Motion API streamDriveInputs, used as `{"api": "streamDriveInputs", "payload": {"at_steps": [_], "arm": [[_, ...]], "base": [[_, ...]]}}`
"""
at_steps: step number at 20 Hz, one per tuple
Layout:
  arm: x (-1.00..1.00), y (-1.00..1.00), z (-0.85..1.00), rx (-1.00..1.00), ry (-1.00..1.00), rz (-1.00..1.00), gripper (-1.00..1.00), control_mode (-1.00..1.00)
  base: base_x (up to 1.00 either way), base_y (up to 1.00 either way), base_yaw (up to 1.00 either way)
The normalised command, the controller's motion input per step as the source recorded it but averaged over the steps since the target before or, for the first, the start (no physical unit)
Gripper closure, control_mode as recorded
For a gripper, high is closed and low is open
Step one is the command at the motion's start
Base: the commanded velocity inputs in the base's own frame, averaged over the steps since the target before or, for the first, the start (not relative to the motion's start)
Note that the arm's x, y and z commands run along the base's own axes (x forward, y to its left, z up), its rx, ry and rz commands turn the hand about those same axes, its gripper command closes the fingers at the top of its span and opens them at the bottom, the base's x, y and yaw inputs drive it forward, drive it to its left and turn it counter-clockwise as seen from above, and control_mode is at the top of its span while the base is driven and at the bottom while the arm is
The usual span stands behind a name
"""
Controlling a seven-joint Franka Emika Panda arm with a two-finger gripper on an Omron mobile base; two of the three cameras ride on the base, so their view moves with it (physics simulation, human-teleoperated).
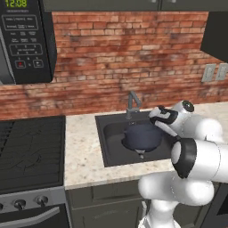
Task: Move the pot and pan from the stove into the sink.
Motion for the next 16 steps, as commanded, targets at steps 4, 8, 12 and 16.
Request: {"api": "streamDriveInputs", "payload": {"at_steps": [4,8,12,16], "arm": [[-0.19,0.0,0.99,0.0,0.07,0.0,-1.0,-1.0],[-0.45,0.0,0.85,-0.01,0.08,0.01,-1.0,-1.0],[-0.85,0.0,0.5,-0.06,0.01,0.08,-1.0,-1.0],[-0.93,0.0,0.14,-0.08,-0.02,0.15,-1.0,-1.0]], "base": [[0.0,0.0,0.0],[0.0,0.0,0.0],[0.0,0.0,0.0],[0.0,0.0,0.0]]}}
